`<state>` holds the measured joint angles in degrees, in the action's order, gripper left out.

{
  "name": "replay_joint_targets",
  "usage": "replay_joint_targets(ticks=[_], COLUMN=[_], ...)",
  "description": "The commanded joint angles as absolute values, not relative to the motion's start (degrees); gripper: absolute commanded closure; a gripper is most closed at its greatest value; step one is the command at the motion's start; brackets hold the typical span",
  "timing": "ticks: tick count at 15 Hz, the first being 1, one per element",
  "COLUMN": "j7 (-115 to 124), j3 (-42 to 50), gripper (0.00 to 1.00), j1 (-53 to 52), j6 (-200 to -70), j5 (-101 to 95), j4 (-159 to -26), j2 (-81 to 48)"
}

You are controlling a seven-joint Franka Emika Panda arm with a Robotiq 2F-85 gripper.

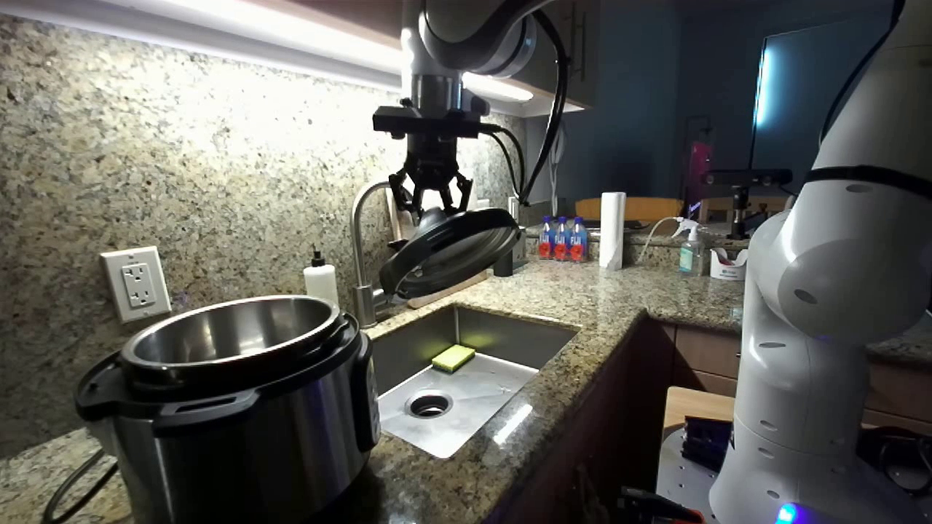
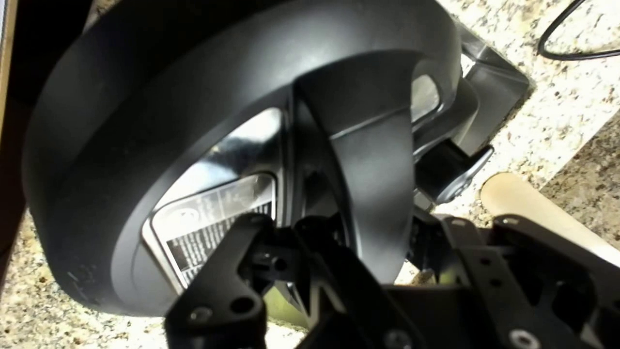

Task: Remove the black lid from the rice cooker and put it in the sink

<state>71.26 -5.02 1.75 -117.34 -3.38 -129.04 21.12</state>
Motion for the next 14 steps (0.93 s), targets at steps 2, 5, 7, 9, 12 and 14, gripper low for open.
replay_joint_targets(ticks=[2, 5, 7, 9, 12, 14], j7=[71.1, 71.1, 71.5, 71.5, 71.6, 72.3], j3=[-5.5, -5.5, -6.3, -6.6, -6.3, -6.0], gripper=[0.91, 0.93, 0.94, 0.94, 0.92, 0.92], j1=[2.3, 2.3, 1.9, 1.9, 2.3, 3.0], j6=[-117.3, -117.3, -117.7, -118.9, -121.1, -124.1], j5=[-3.2, -3.2, -3.6, -4.2, -4.3, -4.9], j4=[-129.0, -129.0, -129.8, -131.0, -132.0, -132.4], j2=[21.1, 21.1, 20.8, 20.4, 19.4, 18.2])
